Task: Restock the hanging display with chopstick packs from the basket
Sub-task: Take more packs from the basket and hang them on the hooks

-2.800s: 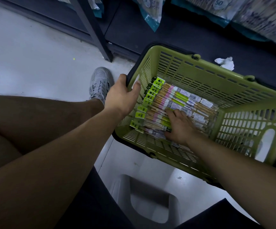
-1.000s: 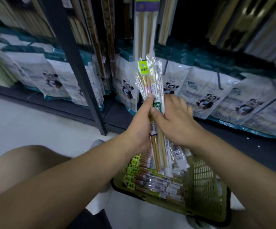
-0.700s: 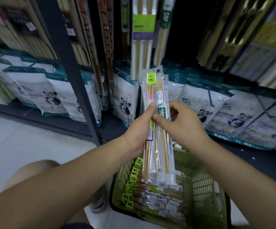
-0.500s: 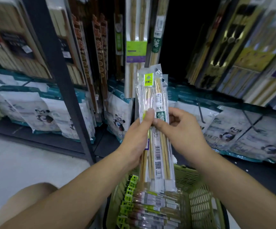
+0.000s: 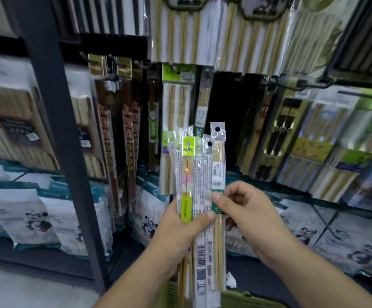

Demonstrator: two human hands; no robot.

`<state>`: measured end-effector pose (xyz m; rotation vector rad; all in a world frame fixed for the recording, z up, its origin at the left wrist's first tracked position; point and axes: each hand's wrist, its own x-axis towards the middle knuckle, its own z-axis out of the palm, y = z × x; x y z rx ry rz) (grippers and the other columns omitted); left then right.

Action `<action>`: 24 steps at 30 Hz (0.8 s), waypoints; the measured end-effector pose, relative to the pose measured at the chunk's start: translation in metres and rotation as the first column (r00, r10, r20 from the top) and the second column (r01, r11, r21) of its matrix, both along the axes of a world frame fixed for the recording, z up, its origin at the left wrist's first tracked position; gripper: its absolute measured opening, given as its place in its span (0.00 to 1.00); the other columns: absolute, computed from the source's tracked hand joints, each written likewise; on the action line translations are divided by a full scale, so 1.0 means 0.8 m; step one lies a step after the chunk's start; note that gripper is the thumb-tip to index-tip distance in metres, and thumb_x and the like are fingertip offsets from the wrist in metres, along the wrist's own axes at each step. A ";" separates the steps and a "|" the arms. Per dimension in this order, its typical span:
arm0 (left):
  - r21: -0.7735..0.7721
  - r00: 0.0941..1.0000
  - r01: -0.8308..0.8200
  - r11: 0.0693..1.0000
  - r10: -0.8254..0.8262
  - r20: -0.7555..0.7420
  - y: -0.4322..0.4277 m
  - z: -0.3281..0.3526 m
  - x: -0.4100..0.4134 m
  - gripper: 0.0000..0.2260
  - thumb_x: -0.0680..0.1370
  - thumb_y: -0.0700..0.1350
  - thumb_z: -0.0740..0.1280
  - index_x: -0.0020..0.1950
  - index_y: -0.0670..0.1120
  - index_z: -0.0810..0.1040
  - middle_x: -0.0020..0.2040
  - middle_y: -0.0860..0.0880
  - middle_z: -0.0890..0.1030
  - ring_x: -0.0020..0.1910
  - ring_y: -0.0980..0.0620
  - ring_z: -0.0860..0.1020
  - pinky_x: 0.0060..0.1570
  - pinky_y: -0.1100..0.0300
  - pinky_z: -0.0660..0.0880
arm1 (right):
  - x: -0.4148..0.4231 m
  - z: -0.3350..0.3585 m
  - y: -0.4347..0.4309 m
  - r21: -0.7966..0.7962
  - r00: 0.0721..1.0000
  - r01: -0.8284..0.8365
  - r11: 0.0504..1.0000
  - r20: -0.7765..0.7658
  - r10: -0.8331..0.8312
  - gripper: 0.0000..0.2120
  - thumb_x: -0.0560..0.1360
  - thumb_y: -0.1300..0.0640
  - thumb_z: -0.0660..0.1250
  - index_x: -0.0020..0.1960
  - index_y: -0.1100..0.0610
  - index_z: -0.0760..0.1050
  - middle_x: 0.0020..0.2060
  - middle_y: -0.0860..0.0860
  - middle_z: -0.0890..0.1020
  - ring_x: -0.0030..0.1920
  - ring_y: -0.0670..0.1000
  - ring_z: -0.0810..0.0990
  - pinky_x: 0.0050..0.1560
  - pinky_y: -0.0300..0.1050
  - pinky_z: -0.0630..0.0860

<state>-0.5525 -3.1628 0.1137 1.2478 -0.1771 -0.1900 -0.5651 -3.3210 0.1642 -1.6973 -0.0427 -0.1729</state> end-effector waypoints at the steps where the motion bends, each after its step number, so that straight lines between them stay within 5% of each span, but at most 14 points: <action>1: -0.003 1.000 -0.010 1.000 0.010 0.002 0.001 0.002 0.003 0.22 0.68 0.45 0.81 0.59 0.47 0.79 0.50 0.45 0.88 0.49 0.45 0.87 0.45 0.55 0.83 | 0.003 0.004 0.001 -0.018 1.000 -0.004 1.000 0.028 0.004 0.13 0.69 0.45 0.77 0.36 0.51 0.77 0.29 0.46 0.74 0.28 0.45 0.73 0.29 0.39 0.74; 8: -0.029 0.997 -0.001 1.000 0.003 0.079 0.010 0.017 0.015 0.23 0.67 0.40 0.79 0.61 0.42 0.80 0.52 0.42 0.88 0.51 0.45 0.86 0.47 0.58 0.82 | 0.016 0.023 0.011 -0.031 0.996 -0.071 0.997 0.053 0.073 0.14 0.63 0.44 0.79 0.37 0.51 0.79 0.31 0.49 0.78 0.33 0.46 0.75 0.34 0.40 0.74; 17: 0.053 0.994 -0.047 0.998 0.041 0.105 0.025 0.026 0.024 0.26 0.64 0.45 0.81 0.60 0.50 0.78 0.49 0.52 0.88 0.49 0.53 0.87 0.43 0.66 0.81 | 0.069 0.091 0.024 -0.100 0.991 -0.041 0.994 0.123 0.053 0.10 0.78 0.51 0.73 0.57 0.53 0.81 0.42 0.55 0.86 0.39 0.50 0.82 0.37 0.42 0.79; 20: 0.053 0.993 -0.061 0.997 0.056 0.102 0.027 0.029 0.024 0.29 0.64 0.48 0.84 0.61 0.52 0.78 0.50 0.56 0.88 0.49 0.57 0.86 0.42 0.68 0.80 | 0.082 0.107 0.032 -0.189 0.984 -0.051 0.981 0.156 0.081 0.06 0.79 0.53 0.72 0.51 0.54 0.83 0.45 0.63 0.84 0.41 0.55 0.81 0.42 0.53 0.80; 24: 0.003 0.991 -0.123 0.992 0.123 0.061 0.031 0.029 0.030 0.26 0.63 0.49 0.81 0.58 0.52 0.79 0.47 0.56 0.88 0.44 0.58 0.86 0.36 0.71 0.78 | 0.093 0.137 0.038 -0.109 0.970 -0.003 0.994 0.240 0.030 0.06 0.80 0.54 0.70 0.46 0.53 0.83 0.37 0.55 0.82 0.37 0.52 0.78 0.37 0.46 0.78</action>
